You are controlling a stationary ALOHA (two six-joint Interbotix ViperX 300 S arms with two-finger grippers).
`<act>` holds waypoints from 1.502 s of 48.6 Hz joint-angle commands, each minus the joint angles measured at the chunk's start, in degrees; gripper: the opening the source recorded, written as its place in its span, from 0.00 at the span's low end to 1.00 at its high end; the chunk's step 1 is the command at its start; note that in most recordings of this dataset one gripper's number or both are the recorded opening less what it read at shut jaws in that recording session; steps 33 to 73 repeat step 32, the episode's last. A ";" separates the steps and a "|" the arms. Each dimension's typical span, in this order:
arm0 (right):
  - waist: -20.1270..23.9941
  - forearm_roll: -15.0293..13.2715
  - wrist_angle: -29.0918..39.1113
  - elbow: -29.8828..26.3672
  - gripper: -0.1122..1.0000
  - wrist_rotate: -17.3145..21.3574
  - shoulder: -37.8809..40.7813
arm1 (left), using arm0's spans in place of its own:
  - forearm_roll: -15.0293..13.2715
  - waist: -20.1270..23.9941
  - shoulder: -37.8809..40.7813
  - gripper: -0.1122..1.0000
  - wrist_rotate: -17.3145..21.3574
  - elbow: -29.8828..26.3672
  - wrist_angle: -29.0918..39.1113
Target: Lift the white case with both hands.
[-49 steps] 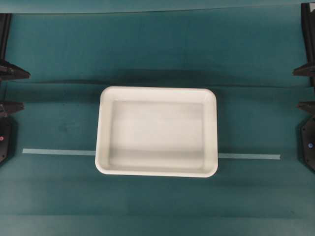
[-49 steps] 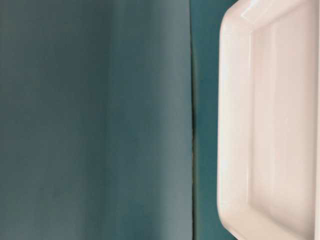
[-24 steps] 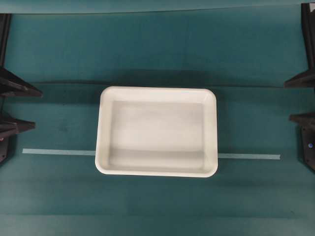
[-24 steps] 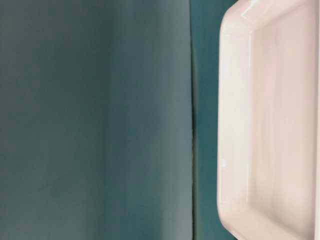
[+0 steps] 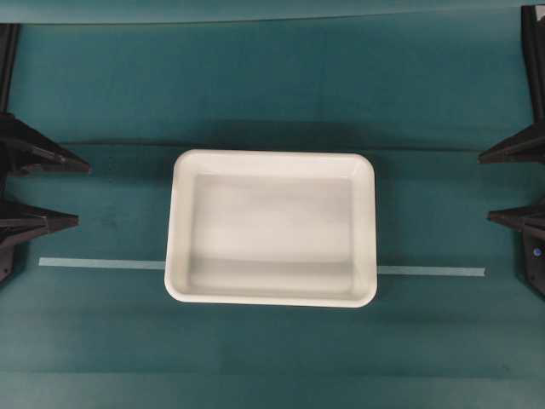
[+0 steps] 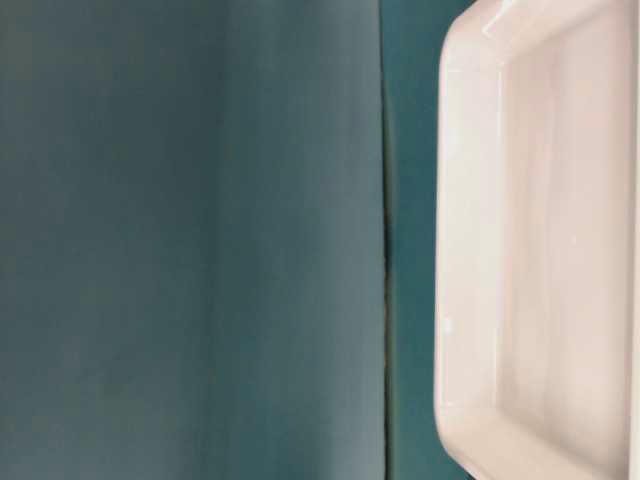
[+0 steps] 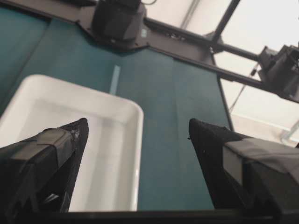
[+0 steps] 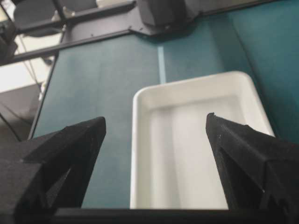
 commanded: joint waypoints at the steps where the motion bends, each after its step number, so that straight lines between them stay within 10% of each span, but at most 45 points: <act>1: 0.09 -0.09 -0.53 -0.35 0.91 0.00 1.05 | 0.18 -0.18 1.58 0.94 0.09 -0.70 -0.53; 73: -0.35 -0.09 -0.62 0.00 0.91 0.18 -0.70 | 0.18 -0.18 1.58 0.94 -0.53 -0.53 0.09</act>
